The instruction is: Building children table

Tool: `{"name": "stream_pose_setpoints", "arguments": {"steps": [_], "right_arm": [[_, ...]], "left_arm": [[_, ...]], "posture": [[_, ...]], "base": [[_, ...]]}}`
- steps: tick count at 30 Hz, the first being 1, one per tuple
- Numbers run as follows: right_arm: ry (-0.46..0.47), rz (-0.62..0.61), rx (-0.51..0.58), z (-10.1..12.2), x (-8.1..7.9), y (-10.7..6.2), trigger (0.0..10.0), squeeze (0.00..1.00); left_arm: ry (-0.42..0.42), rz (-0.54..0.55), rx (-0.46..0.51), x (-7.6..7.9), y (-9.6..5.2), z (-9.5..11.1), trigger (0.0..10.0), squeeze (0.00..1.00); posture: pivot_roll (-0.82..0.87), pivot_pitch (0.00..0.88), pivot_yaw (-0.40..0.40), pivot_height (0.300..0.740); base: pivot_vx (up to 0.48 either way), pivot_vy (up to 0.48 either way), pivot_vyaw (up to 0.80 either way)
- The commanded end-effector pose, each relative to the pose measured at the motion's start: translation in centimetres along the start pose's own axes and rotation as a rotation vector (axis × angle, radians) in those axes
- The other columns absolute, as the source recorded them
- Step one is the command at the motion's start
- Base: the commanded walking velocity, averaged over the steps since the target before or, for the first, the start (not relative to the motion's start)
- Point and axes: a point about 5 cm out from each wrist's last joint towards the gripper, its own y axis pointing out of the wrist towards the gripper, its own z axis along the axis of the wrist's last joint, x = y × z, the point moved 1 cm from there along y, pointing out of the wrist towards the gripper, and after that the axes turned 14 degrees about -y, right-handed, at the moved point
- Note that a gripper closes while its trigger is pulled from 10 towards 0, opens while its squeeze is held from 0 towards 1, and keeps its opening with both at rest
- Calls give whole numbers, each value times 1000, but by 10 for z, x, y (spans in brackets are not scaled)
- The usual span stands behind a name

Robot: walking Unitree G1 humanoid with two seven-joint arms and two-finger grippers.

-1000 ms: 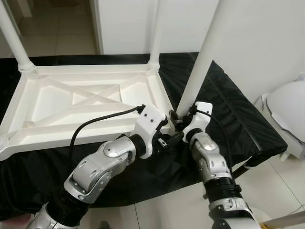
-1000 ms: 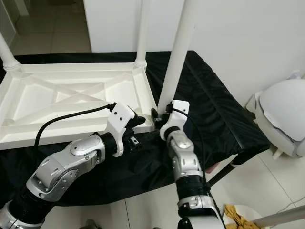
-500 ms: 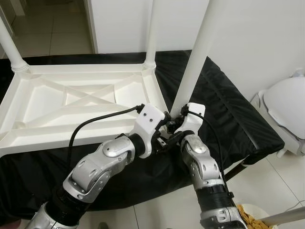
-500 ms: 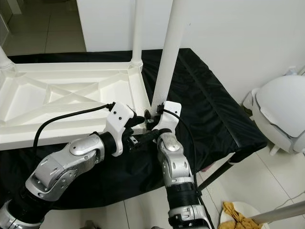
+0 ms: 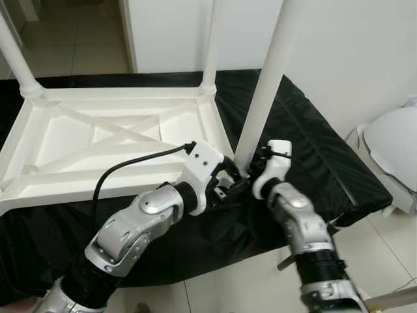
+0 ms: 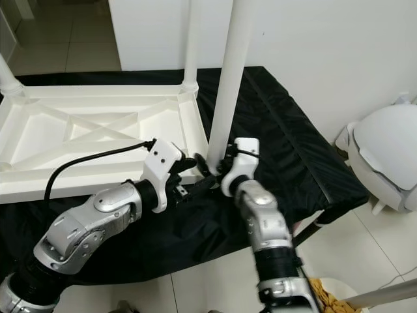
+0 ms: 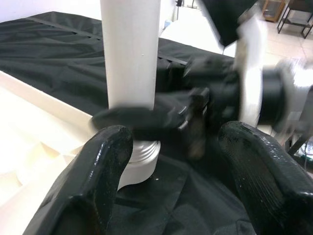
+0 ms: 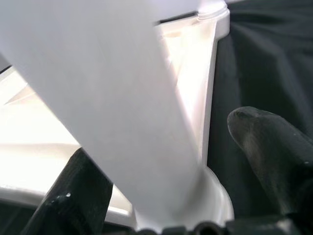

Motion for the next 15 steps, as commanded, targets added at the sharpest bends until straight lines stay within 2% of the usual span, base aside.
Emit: {"name": "stream_pose_setpoints", "arguments": {"steps": [1,9,11,13,15], "right_arm": [[0,91,34,3,1,1,10000,0],[-70,214,21,-1,14,1,10000,0],[-70,214,21,-1,14,1,10000,0],[-61,295,3,-7,17,6,10000,0],[-61,317,-7,-10,18,10,10000,0]], "left_arm": [[0,-132,-35,10,-1,-2,10000,0],[5,-140,-41,12,-2,-2,10000,0],[5,-140,-41,12,-2,-2,10000,0],[6,-142,-47,13,-3,-3,10000,0],[6,-145,-53,14,-4,-4,10000,0]], "posture": [[-26,38,-66,740],[-14,32,-66,740],[-14,32,-66,740],[-12,19,-53,740],[-7,18,-54,740]], "base": [[0,0,0],[0,0,0],[0,0,0],[0,0,0],[0,0,0]]}}
